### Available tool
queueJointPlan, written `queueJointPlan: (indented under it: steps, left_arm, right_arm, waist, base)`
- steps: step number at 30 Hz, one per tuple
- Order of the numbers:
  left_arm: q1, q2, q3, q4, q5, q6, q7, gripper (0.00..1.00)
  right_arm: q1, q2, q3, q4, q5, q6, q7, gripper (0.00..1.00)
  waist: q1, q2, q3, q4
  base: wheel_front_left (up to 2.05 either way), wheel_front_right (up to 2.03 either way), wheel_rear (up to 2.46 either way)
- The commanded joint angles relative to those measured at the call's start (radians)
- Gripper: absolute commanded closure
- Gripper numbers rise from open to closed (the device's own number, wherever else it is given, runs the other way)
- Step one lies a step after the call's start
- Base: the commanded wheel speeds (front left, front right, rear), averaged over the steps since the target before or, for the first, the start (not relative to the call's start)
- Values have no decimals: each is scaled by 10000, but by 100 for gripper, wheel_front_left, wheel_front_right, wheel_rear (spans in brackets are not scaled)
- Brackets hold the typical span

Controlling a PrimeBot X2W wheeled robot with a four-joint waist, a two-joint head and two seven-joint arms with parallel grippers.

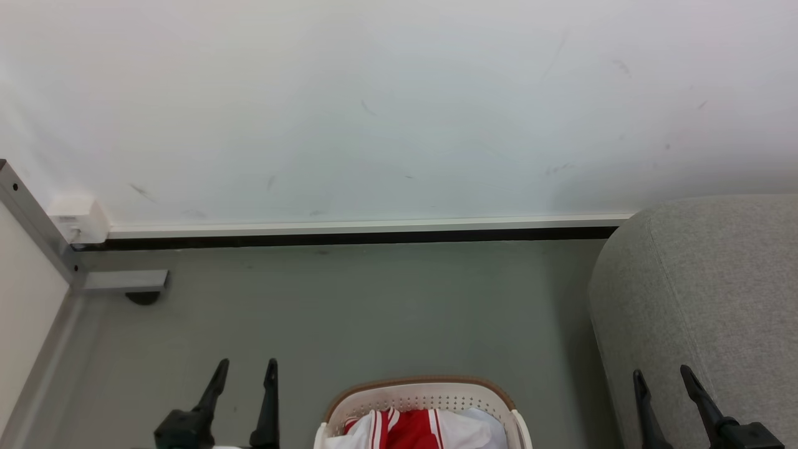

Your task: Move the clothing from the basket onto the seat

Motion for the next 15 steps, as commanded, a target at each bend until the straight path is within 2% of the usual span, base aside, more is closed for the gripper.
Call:
queueJointPlan:
  steps: [1,15]
  left_arm:
    - [117,76,71,25,22,43,-7,0]
    - [128,73,209,80,-219,25,-7,0]
  right_arm:
    - [140,-6,-12,45,47,-23,-69,0]
    - [62,-6,-68,17,388,-24,-69,0]
  waist:
    - [-1,0,-7,-7]
    - [-1,0,8,-121]
  base:
    - [0,0,0]
    - [0,0,0]
